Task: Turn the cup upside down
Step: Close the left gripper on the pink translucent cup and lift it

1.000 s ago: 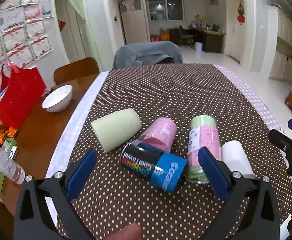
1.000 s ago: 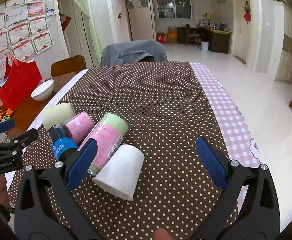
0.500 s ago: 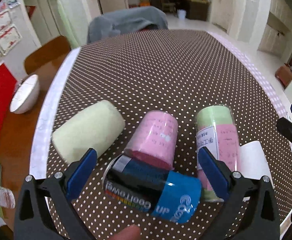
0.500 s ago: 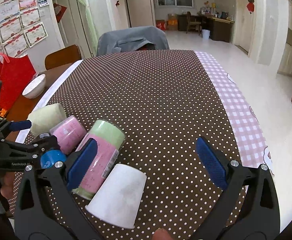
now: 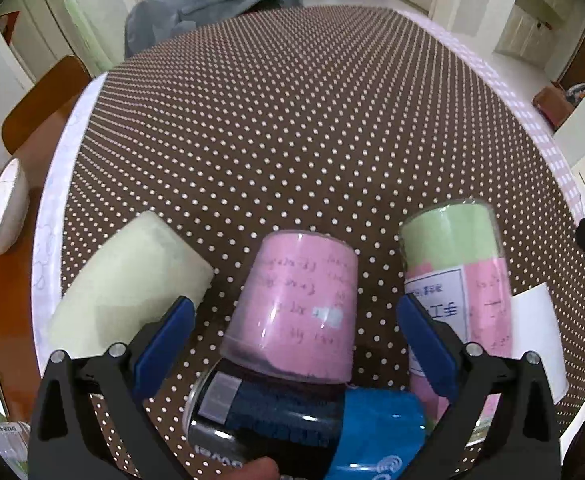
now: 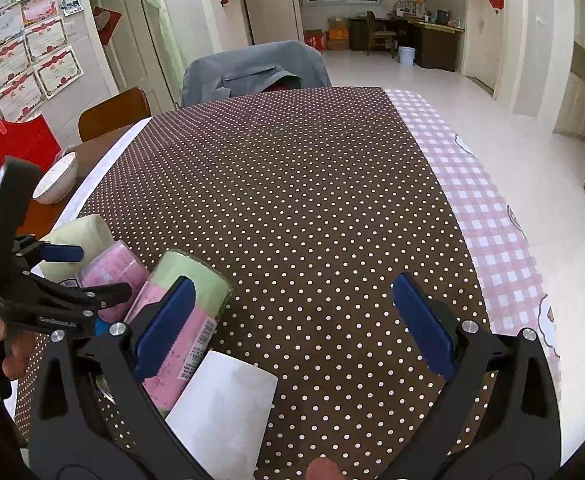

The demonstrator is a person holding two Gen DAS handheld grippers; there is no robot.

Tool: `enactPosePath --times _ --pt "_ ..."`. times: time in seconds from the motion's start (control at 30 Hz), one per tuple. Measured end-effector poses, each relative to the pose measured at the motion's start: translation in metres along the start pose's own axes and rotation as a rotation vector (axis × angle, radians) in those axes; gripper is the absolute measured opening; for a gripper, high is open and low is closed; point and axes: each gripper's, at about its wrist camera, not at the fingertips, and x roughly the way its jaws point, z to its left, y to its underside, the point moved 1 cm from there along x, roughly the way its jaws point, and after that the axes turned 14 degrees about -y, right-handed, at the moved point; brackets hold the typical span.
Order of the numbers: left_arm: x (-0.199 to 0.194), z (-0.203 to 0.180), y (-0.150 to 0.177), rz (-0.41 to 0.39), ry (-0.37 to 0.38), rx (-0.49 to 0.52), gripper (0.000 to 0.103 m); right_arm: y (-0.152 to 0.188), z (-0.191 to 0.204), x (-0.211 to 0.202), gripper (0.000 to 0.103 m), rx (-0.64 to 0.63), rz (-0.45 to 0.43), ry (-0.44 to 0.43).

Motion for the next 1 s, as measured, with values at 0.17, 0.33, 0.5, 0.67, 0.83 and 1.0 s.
enactPosePath --times 0.17,0.33,0.5,0.67,0.83,1.0 --pt "0.015 -0.007 -0.004 0.034 0.015 0.040 0.088 0.001 -0.006 0.002 0.097 0.010 -0.001 -0.001" --pt "0.025 -0.006 -0.008 0.067 0.025 0.054 0.065 0.003 -0.008 -0.001 0.097 0.013 -0.008 0.001" --pt "0.027 0.006 -0.013 0.055 0.043 0.003 0.064 0.005 -0.008 -0.006 0.097 0.017 -0.016 0.003" --pt "0.014 0.020 -0.016 -0.002 0.064 -0.082 0.064 0.007 -0.005 -0.016 0.097 0.014 -0.032 0.007" --pt "-0.014 0.020 -0.019 -0.069 0.072 -0.123 0.064 0.009 -0.001 -0.029 0.097 0.009 -0.055 0.010" --pt "-0.046 0.014 -0.006 -0.124 0.073 -0.144 0.064 0.011 0.004 -0.045 0.097 0.002 -0.078 0.007"
